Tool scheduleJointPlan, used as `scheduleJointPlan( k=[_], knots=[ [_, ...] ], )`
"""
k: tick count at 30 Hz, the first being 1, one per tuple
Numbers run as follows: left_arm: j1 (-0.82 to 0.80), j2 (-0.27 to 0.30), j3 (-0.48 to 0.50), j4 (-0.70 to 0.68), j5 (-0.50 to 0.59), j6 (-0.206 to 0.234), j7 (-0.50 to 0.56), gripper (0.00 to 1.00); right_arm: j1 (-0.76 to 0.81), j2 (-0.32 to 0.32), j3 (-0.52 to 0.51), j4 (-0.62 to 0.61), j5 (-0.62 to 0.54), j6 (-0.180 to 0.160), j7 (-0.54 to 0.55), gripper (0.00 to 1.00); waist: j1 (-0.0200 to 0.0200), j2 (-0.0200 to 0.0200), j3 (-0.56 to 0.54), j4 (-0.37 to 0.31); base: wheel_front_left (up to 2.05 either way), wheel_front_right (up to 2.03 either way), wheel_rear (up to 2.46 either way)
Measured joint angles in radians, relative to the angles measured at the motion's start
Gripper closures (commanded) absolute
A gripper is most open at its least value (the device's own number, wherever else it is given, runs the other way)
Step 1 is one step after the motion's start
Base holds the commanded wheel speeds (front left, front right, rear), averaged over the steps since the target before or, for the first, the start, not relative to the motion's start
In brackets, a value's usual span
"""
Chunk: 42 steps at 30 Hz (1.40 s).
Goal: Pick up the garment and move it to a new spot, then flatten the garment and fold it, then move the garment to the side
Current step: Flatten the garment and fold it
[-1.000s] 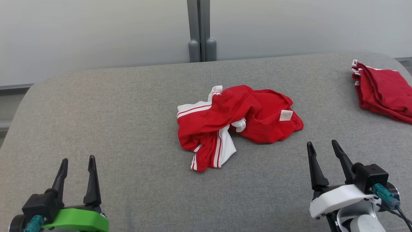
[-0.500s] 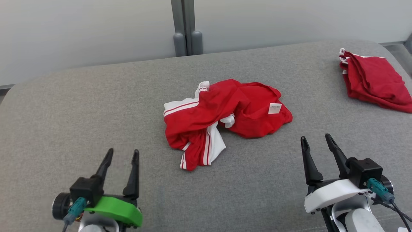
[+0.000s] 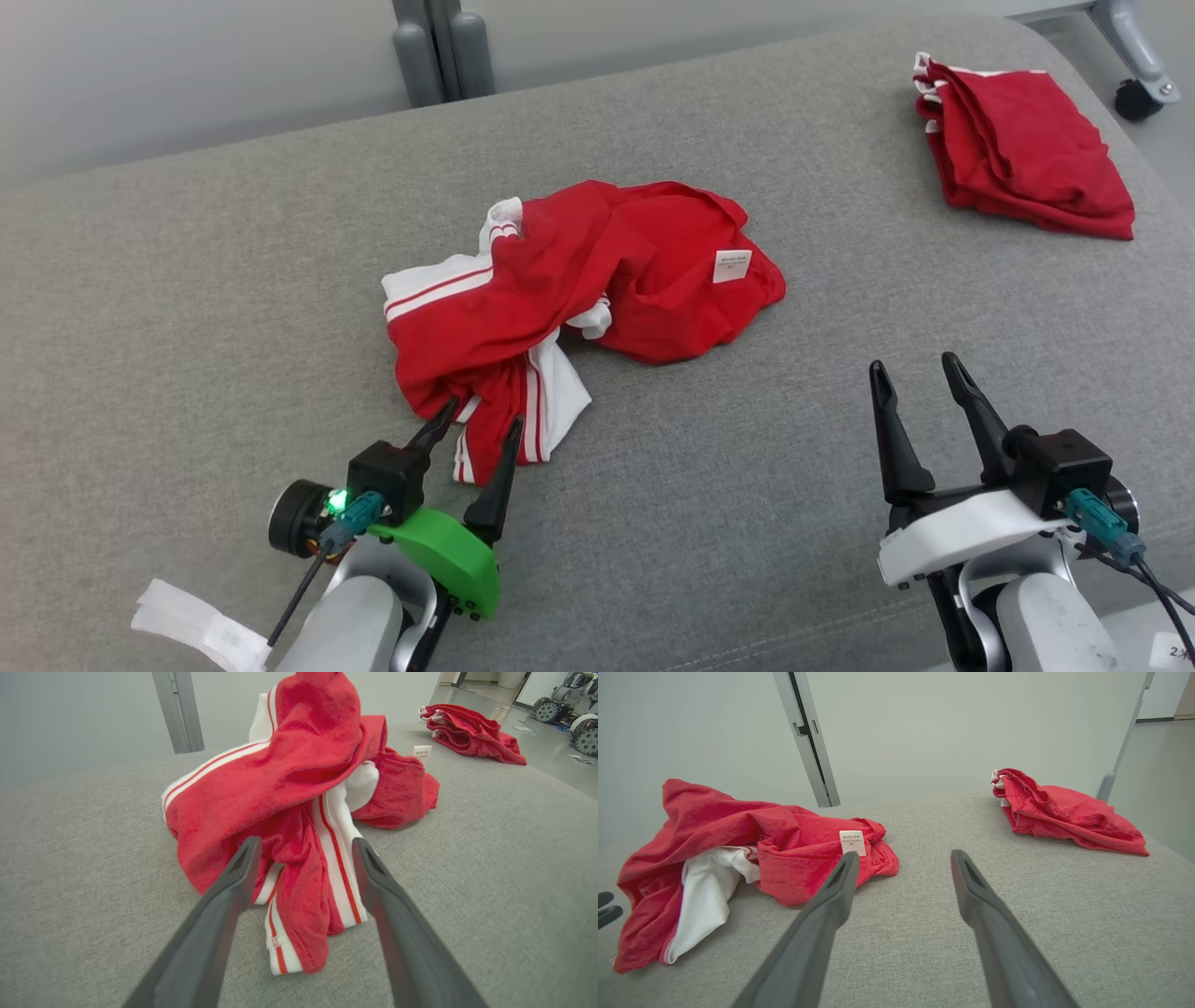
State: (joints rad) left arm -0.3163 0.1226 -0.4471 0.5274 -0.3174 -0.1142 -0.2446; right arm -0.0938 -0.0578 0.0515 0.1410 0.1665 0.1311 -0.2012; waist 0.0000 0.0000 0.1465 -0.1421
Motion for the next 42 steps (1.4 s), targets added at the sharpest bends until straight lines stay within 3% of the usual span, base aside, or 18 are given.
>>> scheduleJointPlan(
  k=[6,7,8,9,15,19,33,39,40,41,42],
  knots=[
    [-0.058,-0.008,-0.019,0.138,-0.001,-0.005,-0.004,0.0,-0.022,0.001,0.0,0.012,0.005,0.0,-0.014,0.0,0.0001,0.0,0.054,-0.039,0.0,0.0,0.0],
    [-0.063,-0.011,-0.021,0.156,-0.005,-0.006,-0.004,0.51,-0.024,0.002,0.0,0.016,0.005,0.0,-0.019,0.0,0.0001,0.0,0.061,-0.043,0.0,0.0,0.0],
    [-0.069,-0.013,-0.022,0.172,-0.007,-0.008,-0.005,0.78,-0.025,0.002,-0.001,0.018,0.006,0.0,-0.021,0.0,0.0,0.0,0.068,-0.047,0.0,0.0,0.0],
    [-0.078,-0.015,-0.024,0.187,-0.008,-0.009,-0.009,1.0,-0.026,0.003,-0.002,0.022,0.006,0.0,-0.022,0.0,0.0,0.0,0.074,-0.051,0.0,0.0,0.0],
    [-0.107,-0.019,-0.003,0.212,-0.035,-0.01,-0.013,1.0,-0.033,0.005,-0.014,0.04,0.006,0.0,-0.031,0.0,0.0,0.0,0.085,-0.042,0.0,0.0,0.0],
    [-0.105,0.0,0.032,0.151,-0.041,-0.002,-0.017,1.0,-0.033,0.006,-0.019,0.048,0.007,0.0,-0.035,0.0,0.0001,0.0,0.071,-0.017,0.0,0.0,0.0],
    [0.095,0.212,0.191,-0.139,-0.093,0.101,0.041,1.0,-0.022,0.007,-0.028,0.061,0.008,0.0,-0.039,0.0,0.0,0.0,0.034,0.092,0.0,0.0,0.0],
    [0.14,0.221,0.214,-0.206,-0.114,0.132,0.069,1.0,-0.022,0.007,-0.025,0.073,0.01,0.0,-0.04,0.0,0.0001,0.0,0.036,0.093,0.0,0.0,0.0],
    [0.145,0.22,0.212,-0.211,-0.115,0.137,0.072,0.4,-0.022,0.007,-0.026,0.075,0.011,0.0,-0.04,0.0,0.0,0.0,0.036,0.093,0.0,0.0,0.0],
    [0.147,0.218,0.209,-0.214,-0.115,0.141,0.073,0.0,-0.022,0.007,-0.027,0.076,0.011,0.0,-0.04,0.0,0.0,0.0,0.035,0.093,0.0,0.0,0.0],
    [0.147,0.215,0.207,-0.218,-0.114,0.141,0.07,0.0,-0.022,0.007,-0.029,0.078,0.011,0.0,-0.04,0.0,0.0,0.0,0.034,0.094,0.0,0.0,0.0]
  ],
)
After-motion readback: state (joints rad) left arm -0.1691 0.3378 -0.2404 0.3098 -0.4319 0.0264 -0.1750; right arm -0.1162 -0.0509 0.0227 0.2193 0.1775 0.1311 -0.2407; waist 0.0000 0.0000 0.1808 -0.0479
